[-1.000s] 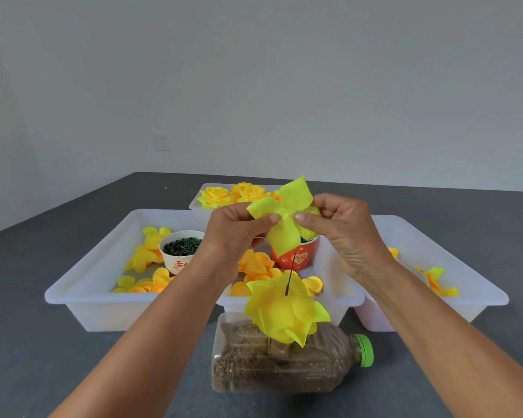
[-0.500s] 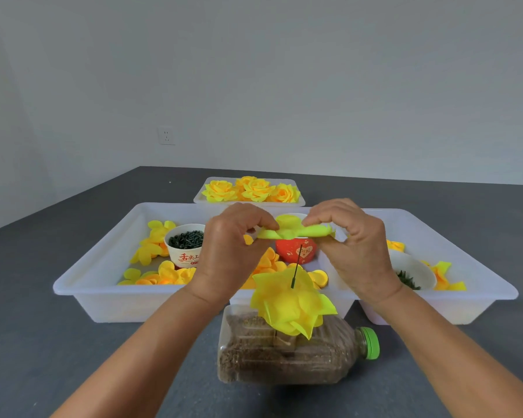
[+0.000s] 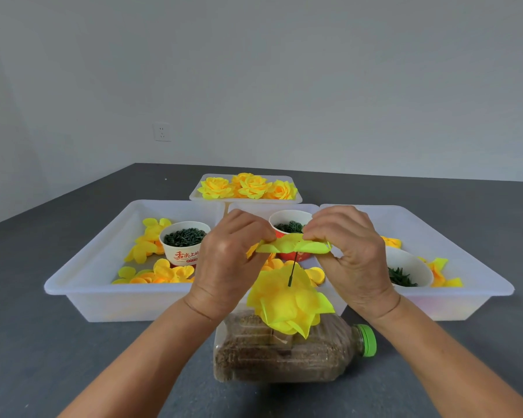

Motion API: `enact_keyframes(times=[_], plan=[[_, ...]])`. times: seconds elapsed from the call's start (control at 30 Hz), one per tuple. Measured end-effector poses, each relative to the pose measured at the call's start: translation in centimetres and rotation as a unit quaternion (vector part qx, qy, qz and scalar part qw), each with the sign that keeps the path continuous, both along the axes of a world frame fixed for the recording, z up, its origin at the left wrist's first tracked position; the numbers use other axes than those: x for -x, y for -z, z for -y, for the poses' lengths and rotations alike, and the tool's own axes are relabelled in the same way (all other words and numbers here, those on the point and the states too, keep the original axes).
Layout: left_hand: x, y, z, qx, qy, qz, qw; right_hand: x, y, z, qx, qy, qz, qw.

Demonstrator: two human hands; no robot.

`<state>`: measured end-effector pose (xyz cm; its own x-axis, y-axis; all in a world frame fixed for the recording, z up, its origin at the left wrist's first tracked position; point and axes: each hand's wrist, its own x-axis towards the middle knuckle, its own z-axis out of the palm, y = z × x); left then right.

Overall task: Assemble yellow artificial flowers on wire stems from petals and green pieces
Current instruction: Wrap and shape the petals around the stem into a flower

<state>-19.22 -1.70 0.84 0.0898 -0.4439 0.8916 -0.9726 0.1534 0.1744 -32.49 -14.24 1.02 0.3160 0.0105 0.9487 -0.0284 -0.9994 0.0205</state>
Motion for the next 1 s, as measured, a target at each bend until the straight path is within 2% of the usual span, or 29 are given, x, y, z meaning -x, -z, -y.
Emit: enact_keyframes(times=[0.37,1.0], plan=[[0.0,0.4,-0.5,-0.019,-0.013,0.022,0.999,0.8,0.5,-0.3,0.011,0.001,-0.029,1.000],[1.0,0.2,-0.6,-0.007,-0.002,0.080,0.997,0.5,1.0,-0.2,0.031,-0.003,-0.004,1.000]])
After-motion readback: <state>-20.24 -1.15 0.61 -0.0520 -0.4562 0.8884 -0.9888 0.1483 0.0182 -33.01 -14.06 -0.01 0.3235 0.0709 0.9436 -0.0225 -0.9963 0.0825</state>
